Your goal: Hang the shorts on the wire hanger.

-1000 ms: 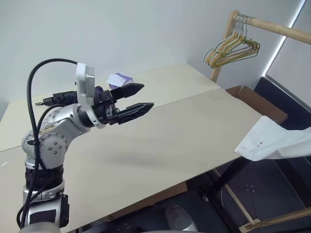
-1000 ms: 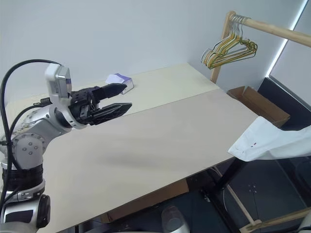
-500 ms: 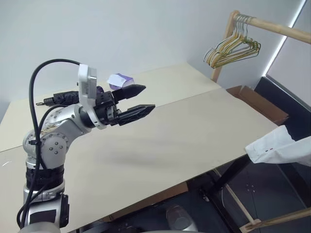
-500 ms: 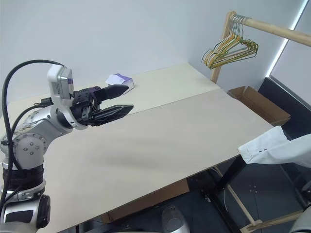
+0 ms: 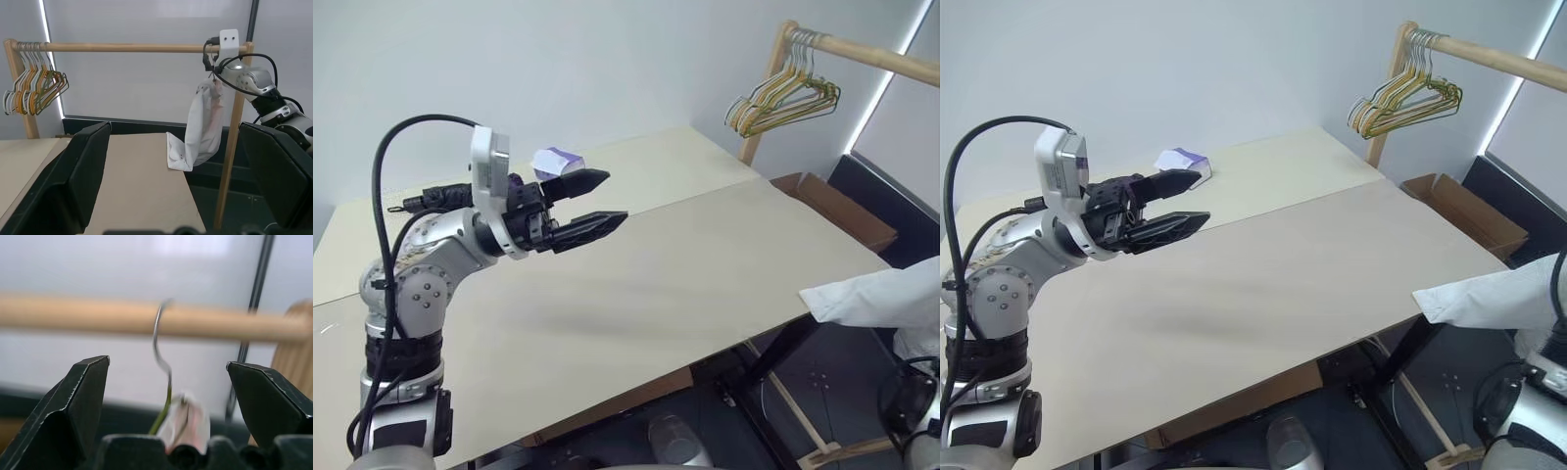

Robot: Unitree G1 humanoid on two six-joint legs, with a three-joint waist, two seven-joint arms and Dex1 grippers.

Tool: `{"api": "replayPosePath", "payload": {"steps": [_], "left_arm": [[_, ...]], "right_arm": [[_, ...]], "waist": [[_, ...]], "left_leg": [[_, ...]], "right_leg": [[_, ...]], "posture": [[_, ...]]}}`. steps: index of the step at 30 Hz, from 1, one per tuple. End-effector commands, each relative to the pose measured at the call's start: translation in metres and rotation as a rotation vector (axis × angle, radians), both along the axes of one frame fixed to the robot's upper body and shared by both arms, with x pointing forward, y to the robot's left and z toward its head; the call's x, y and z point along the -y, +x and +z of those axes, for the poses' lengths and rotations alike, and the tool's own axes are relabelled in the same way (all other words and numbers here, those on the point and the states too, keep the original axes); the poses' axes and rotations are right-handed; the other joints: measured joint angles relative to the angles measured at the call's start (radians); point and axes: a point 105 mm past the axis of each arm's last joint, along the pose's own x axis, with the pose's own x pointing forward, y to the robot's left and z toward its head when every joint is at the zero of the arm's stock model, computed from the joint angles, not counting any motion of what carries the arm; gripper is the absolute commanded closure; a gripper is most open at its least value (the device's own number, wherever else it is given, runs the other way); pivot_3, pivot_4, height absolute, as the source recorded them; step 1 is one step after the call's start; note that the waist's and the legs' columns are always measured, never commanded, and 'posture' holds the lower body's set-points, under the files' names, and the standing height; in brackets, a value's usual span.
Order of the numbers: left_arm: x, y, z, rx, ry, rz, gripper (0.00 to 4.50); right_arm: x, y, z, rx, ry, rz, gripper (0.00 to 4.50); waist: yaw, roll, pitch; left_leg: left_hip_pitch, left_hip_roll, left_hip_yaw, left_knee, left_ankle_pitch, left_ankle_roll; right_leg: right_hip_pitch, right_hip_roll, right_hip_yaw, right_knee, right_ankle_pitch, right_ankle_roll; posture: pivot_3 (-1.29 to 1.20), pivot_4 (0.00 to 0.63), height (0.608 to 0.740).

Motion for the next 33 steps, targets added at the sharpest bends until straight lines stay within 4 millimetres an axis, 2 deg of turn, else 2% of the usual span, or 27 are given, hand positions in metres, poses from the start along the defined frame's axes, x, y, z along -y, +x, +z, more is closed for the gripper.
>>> {"api": "replayPosePath", "payload": {"steps": [1,3,6,9,12,14,17,22,25,28,33], "left_arm": [[-0.002,-0.001,0.003,0.047,0.004,0.031,0.0],[-0.002,0.0,-0.003,0.04,0.031,0.05,0.0],[-0.004,0.004,-0.015,0.026,0.055,0.116,0.0],[-0.009,0.004,-0.028,0.026,0.097,0.18,0.0],[-0.015,0.001,-0.044,0.039,0.181,0.238,0.0],[-0.02,-0.001,-0.051,0.046,0.221,0.275,0.0],[-0.029,-0.004,-0.061,0.054,0.286,0.335,0.0],[-0.041,-0.01,-0.07,0.046,0.333,0.396,0.0],[-0.046,-0.014,-0.072,0.046,0.352,0.408,0.0],[-0.047,-0.017,-0.073,0.049,0.363,0.401,0.0],[-0.047,-0.017,-0.072,0.057,0.365,0.391,0.0]], "right_arm": [[-0.057,0.022,0.037,0.056,-0.266,0.245,0.02],[-0.086,0.044,0.033,0.025,-0.293,0.511,0.02],[-0.127,0.062,0.02,-0.024,-0.292,0.834,0.02],[-0.171,0.076,-0.005,-0.174,-0.277,1.185,0.02],[-0.212,0.078,-0.036,-0.409,-0.296,1.494,0.02],[-0.23,0.078,-0.049,-0.488,-0.257,1.664,0.02],[-0.257,0.08,-0.066,-0.618,-0.302,1.847,0.02],[-0.284,0.085,-0.079,-0.718,-0.35,2.019,0.02],[-0.294,0.087,-0.083,-0.739,-0.377,2.076,0.02],[-0.298,0.087,-0.085,-0.747,-0.387,2.103,0.02],[-0.297,0.086,-0.089,-0.759,-0.395,2.109,0.02]], "waist": [[-0.005,0.0,0.0],[-0.006,0.0,0.0],[0.003,-0.001,0.0],[0.024,-0.001,0.0],[0.052,-0.001,0.0],[0.071,-0.001,0.001],[0.113,-0.001,0.001],[0.197,-0.001,0.001],[0.242,-0.001,0.001],[0.288,-0.001,0.001],[0.328,-0.001,0.001]], "left_leg": [[0.001,0.0,0.0,0.0,0.0,0.0],[0.002,0.0,0.0,0.0,0.0,0.0],[0.004,0.001,-0.001,0.0,0.0,0.0],[0.001,0.001,-0.002,0.0,0.0,0.0],[-0.002,0.001,-0.003,0.0,0.0,0.0],[-0.002,0.001,-0.004,0.0,0.0,0.0],[-0.003,0.001,-0.004,0.0,-0.001,0.0],[-0.007,0.002,-0.004,0.0,-0.001,-0.001],[-0.015,0.002,-0.004,0.0,-0.001,-0.001],[-0.022,0.001,-0.004,0.0,0.0,-0.002],[-0.024,0.001,-0.004,0.0,0.0,-0.003]], "right_leg": [[0.001,0.0,0.0,0.0,0.0,0.0],[0.002,0.001,0.001,0.0,0.0,0.0],[0.006,0.004,0.0,-0.001,0.0,0.0],[0.002,0.004,0.0,-0.001,0.0,0.0],[-0.002,0.004,0.0,-0.001,0.0,0.0],[-0.003,0.004,0.0,-0.001,0.001,0.0],[-0.003,0.005,0.0,-0.001,0.0,-0.001],[-0.013,0.004,0.0,-0.001,0.002,-0.003],[-0.023,0.005,0.0,0.001,0.008,-0.013],[-0.036,0.005,0.0,0.009,0.009,-0.015],[-0.039,0.005,-0.001,0.012,0.008,-0.017]], "posture": [[-0.41,0.0,0.74],[-0.39,0.0,0.74],[-0.37,0.0,0.74],[-0.34,0.0,0.74],[-0.3,0.0,0.74],[-0.26,0.0,0.74],[-0.22,0.0,0.74],[-0.17,0.0,0.74],[-0.16,0.0,0.74],[-0.15,0.0,0.74],[-0.15,0.0,0.74]]}}
